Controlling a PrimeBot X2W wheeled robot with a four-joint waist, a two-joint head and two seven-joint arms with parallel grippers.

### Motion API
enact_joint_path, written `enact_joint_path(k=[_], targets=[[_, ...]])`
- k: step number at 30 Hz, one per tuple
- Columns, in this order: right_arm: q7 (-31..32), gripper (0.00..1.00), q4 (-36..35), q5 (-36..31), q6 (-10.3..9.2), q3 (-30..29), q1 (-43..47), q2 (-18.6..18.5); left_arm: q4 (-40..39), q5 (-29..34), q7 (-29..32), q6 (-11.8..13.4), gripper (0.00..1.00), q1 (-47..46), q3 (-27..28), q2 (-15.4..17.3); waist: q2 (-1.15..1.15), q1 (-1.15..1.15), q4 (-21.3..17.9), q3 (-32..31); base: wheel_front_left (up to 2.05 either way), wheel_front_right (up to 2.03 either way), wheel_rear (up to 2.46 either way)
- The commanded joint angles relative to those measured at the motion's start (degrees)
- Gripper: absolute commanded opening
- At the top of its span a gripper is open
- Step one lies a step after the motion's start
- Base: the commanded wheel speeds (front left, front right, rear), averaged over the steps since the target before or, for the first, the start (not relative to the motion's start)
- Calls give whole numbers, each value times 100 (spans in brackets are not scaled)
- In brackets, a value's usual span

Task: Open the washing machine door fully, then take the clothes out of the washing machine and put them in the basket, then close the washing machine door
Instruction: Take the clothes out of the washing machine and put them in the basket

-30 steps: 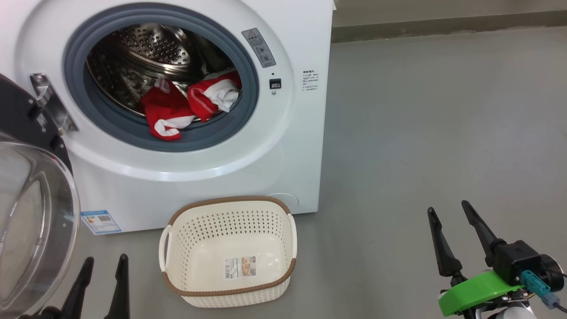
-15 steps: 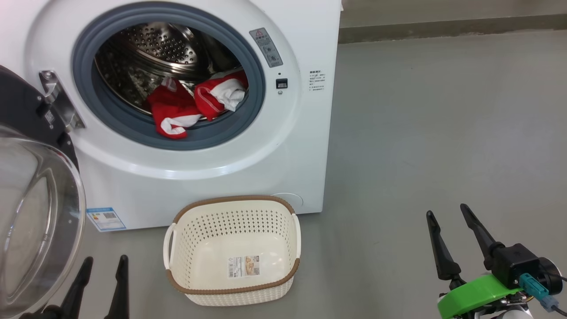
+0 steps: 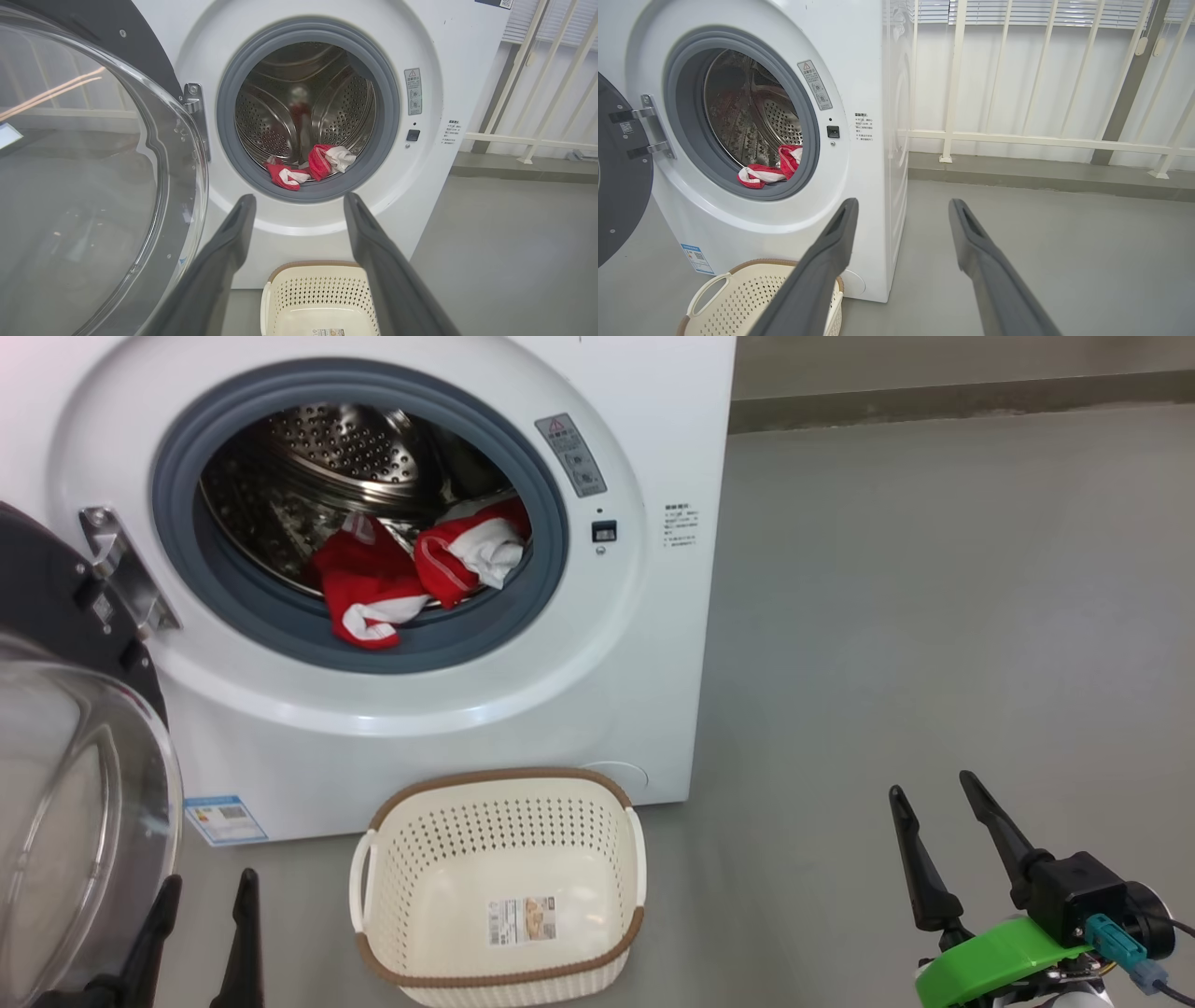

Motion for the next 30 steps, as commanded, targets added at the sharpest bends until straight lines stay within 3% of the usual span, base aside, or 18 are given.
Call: enact_joint_path(k=[1, 6, 9, 14, 30], targets=[[-37, 100, -115, 51, 36, 151, -162, -26, -174, 51, -5, 12, 100, -178, 190, 160, 0, 0, 4, 11, 159, -202, 42], [-37, 100, -100, 44, 36, 167, -182, -26, -207, 102, -14, -5, 100, -246, 112, 200, 0, 0, 10, 24, 203, -211, 8], [-37, 100, -80, 60, 36, 150, -188, -26, -359, -97, -99, -229, 100, -292, 69, 125, 0, 0, 16, 27, 205, -182, -23], [-37, 100, -81, 63, 36, 139, -206, -26, -421, -154, -157, -258, 100, -260, 120, 130, 0, 0, 26, 48, 131, -131, 0], [-37, 100, -52, 59, 36, 155, -228, -26, -123, -144, -207, -247, 100, -384, 144, 216, 0, 0, 49, 121, 20, -20, 0]])
